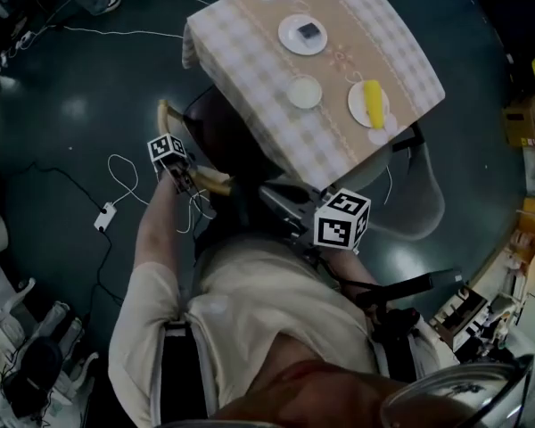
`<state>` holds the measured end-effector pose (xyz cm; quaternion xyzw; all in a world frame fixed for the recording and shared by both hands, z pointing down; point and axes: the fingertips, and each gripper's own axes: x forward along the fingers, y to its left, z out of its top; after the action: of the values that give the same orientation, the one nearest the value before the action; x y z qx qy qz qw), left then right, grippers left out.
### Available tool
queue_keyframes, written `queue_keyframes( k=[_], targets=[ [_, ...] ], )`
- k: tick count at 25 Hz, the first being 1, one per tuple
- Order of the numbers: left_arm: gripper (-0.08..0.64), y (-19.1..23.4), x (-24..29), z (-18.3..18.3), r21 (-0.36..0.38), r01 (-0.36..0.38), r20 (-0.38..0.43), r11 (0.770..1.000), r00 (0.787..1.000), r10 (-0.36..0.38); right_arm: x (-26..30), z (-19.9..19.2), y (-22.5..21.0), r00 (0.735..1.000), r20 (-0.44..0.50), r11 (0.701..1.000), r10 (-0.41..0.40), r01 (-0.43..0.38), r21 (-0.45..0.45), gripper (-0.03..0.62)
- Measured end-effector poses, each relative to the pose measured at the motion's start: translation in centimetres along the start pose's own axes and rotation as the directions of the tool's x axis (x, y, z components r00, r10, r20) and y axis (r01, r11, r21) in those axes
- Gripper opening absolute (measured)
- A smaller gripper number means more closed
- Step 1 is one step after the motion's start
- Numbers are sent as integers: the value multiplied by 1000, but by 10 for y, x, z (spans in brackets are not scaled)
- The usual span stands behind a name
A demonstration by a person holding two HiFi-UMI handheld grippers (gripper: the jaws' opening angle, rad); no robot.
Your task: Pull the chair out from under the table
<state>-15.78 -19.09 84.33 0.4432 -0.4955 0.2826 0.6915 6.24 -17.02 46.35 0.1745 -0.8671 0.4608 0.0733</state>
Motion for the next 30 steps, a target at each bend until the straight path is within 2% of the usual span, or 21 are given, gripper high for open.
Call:
queue_keyframes(
  k=[7,11,21,30],
  targets=[
    [143,7,-2,-5,-1,8,-13,1000,1000,-8,0,-10,2,999,8,999,-40,40,36,8],
    [137,10,-7,2,-39,27,18,999,999,-27,5,0,-2,999,16,999,-35,35,22,8],
    [132,25,-8,-15,-68,26,15,997,1000,-25,7,0,-5,999,16,998,-39,39,42,8],
    [130,36,-7,-10,-61,28,36,998,999,-26,16,-2,-5,1000,-2,999,-27,27,36,8]
  ],
)
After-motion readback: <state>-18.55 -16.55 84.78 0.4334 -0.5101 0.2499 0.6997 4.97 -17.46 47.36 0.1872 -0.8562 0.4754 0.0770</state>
